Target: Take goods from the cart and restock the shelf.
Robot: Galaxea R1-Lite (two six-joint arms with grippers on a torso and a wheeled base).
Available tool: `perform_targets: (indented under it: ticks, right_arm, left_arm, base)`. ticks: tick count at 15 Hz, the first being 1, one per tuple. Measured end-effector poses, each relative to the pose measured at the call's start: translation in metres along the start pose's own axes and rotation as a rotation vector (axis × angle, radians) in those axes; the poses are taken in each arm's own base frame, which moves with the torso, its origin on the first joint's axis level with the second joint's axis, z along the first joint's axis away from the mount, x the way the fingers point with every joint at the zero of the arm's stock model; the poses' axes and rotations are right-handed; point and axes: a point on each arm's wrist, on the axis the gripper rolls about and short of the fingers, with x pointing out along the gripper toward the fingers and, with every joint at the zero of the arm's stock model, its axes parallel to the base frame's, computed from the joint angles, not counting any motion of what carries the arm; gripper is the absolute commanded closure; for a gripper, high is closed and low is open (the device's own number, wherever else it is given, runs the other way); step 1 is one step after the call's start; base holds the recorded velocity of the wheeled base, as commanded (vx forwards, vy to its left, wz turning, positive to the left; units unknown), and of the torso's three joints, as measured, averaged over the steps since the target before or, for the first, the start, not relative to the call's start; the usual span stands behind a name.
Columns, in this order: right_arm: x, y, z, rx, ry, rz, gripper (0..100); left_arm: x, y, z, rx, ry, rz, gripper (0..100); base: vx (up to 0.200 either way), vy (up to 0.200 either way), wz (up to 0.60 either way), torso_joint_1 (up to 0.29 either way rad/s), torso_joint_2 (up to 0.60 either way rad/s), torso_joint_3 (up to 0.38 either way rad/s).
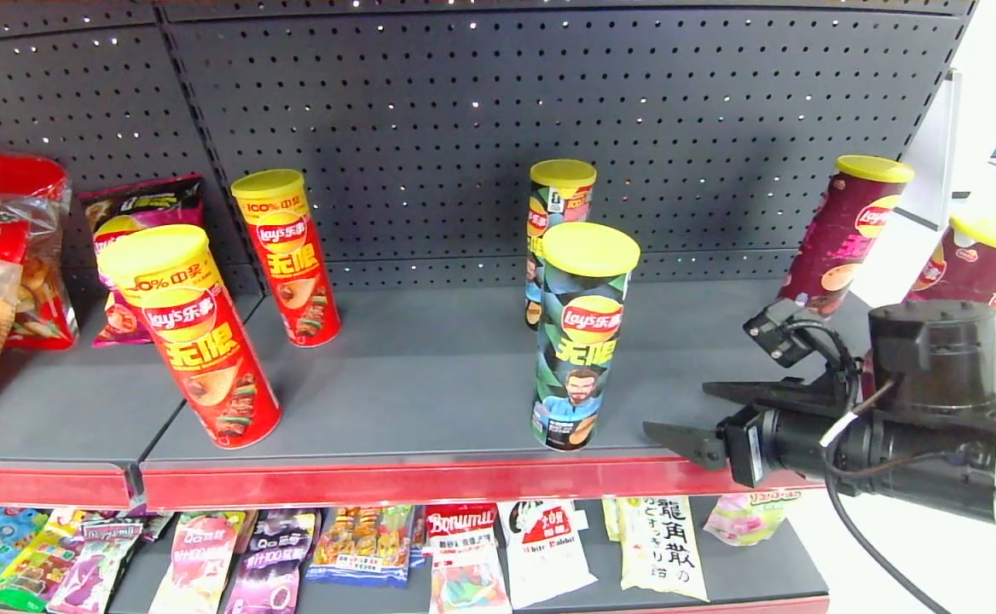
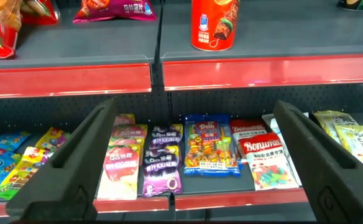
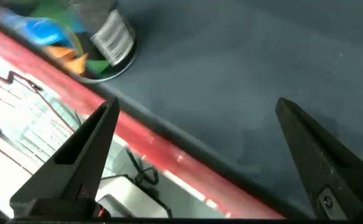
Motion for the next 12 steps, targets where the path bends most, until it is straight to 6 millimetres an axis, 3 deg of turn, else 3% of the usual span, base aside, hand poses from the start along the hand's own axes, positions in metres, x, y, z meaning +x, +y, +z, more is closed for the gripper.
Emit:
perform_targets:
  ticks: [12]
  right_arm:
    - [0.035, -0.002, 0.008, -0.01, 0.025, 0.013, 0]
  left_arm:
    - [0.0, 0.0, 0.0, 0.0, 0.0, 0.0, 0]
  base:
    - [0.0, 0.0, 0.0, 0.0, 0.0, 0.0]
